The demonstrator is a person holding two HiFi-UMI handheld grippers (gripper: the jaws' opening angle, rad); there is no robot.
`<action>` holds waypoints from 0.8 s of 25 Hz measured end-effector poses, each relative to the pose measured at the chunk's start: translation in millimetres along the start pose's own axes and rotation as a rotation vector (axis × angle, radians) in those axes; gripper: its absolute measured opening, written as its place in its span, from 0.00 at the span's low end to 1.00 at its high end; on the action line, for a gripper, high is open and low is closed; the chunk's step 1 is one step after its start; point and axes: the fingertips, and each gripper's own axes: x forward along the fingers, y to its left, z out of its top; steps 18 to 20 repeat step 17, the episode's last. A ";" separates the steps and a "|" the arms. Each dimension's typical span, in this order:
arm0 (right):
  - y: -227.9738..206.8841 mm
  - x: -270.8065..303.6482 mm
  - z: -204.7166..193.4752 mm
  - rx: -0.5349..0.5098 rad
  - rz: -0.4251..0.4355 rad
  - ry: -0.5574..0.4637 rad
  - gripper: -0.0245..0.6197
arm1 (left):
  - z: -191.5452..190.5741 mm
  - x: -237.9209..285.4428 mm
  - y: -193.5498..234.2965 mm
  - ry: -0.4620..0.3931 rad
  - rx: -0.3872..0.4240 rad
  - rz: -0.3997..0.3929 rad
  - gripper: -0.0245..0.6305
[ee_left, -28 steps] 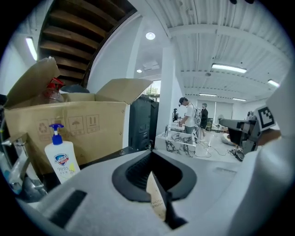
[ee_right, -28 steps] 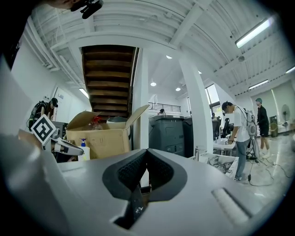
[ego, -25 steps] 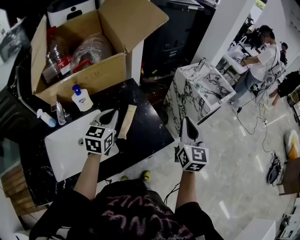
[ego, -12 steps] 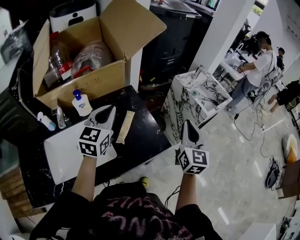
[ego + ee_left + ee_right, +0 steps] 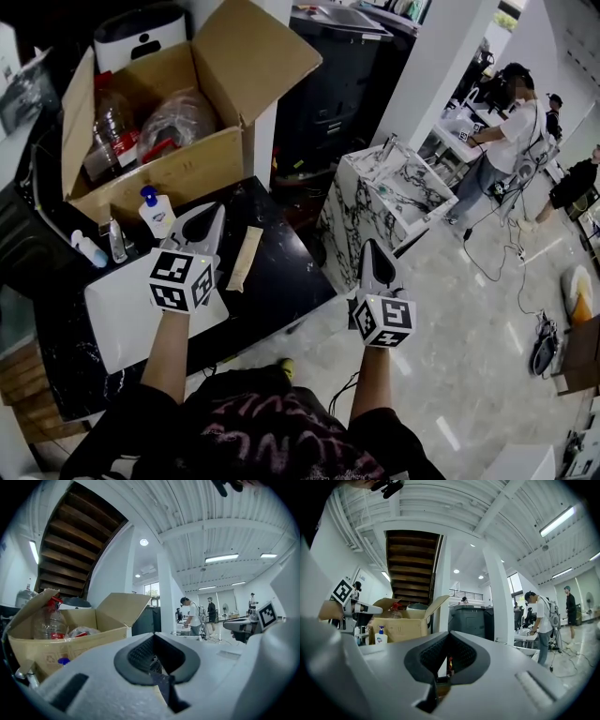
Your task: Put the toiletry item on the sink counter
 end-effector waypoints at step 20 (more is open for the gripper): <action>-3.8 7.8 4.9 0.006 0.003 -0.014 0.05 | 6.3 4.9 -0.5 -0.016 0.006 -0.003 0.04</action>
